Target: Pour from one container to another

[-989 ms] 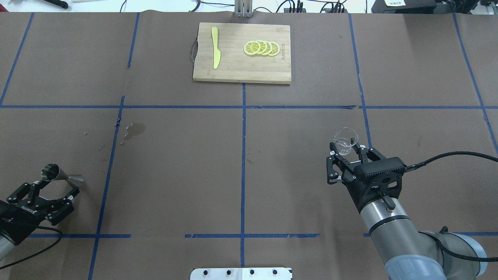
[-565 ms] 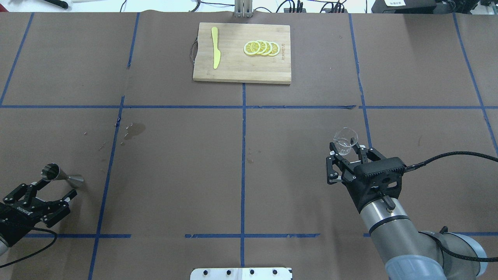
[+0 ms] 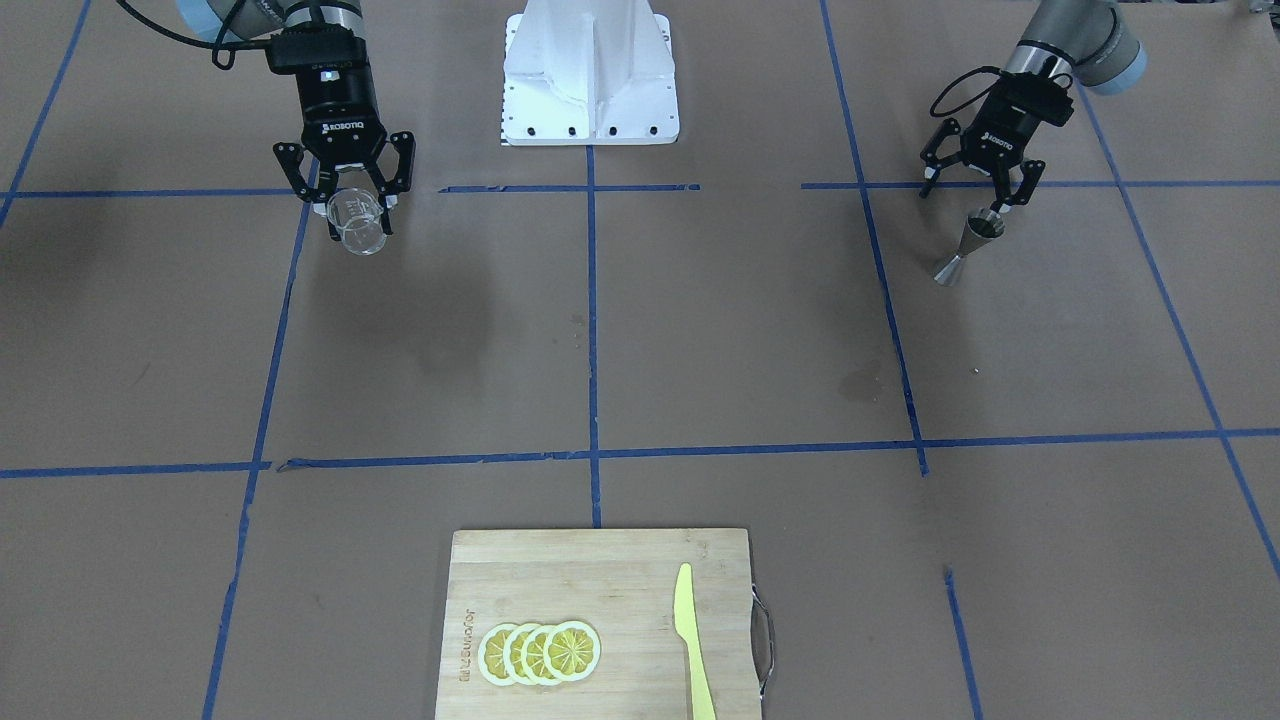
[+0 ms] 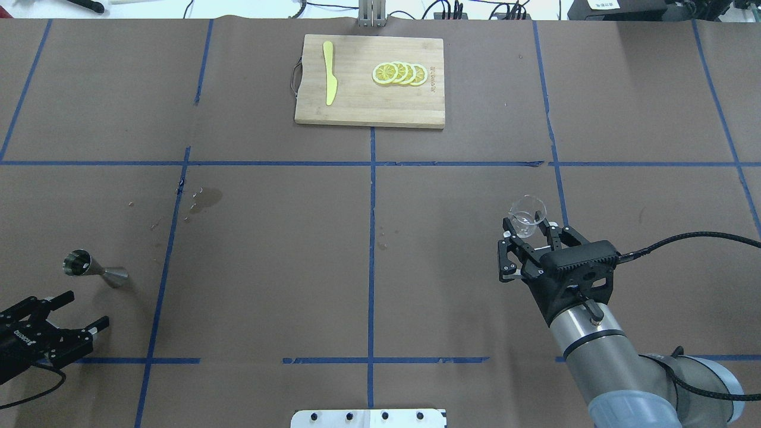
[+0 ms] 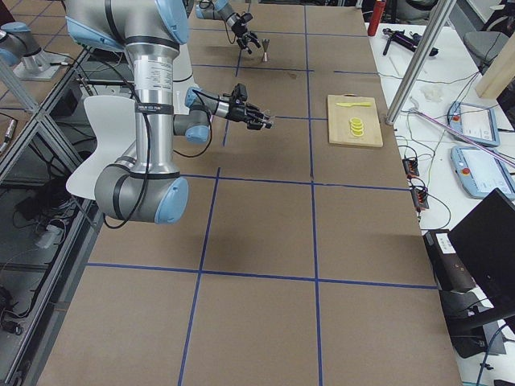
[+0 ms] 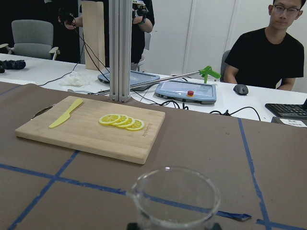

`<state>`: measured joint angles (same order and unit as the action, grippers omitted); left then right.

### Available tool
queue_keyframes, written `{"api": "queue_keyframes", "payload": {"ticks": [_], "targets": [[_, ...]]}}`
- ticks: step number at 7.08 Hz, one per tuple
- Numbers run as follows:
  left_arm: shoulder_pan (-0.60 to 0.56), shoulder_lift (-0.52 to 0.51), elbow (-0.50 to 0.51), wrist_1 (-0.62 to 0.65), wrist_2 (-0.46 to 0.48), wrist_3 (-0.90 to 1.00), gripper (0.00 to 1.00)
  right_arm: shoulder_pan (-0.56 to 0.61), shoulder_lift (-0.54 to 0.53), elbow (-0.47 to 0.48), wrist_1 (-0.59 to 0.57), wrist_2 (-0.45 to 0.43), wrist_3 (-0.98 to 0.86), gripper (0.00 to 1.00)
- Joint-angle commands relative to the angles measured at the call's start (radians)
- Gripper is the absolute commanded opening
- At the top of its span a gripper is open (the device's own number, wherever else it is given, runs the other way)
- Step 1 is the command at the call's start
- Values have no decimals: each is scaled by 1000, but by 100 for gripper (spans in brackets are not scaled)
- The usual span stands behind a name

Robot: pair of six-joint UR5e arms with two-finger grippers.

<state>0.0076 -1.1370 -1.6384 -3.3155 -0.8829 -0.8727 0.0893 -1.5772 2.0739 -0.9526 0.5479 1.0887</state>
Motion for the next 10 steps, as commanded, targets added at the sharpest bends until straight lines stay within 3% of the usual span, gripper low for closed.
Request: {"api": "queue_keyframes", "payload": {"ticks": [1, 4, 5, 6, 7, 8, 10], "targets": [[-11, 96, -15, 5, -86, -41, 100, 0, 0, 0, 0, 1, -1, 0], [-220, 138, 0, 19, -238, -66, 100, 1, -1, -9, 0, 1, 0, 0], [-371, 123, 12, 39, -387, -57, 100, 1, -1, -23, 0, 1, 23, 0], [-523, 68, 44, 68, -535, -31, 100, 1, -1, -29, 0, 3, 72, 0], [-733, -34, 69, 176, -650, 118, 100, 1, -1, -44, 0, 3, 80, 0], [-867, -137, 72, 320, -742, 205, 100, 0, -1, -76, 2, 3, 150, 0], [-1073, -225, 72, 487, -955, 346, 100, 1, -15, -112, 2, 1, 186, 0]]}}
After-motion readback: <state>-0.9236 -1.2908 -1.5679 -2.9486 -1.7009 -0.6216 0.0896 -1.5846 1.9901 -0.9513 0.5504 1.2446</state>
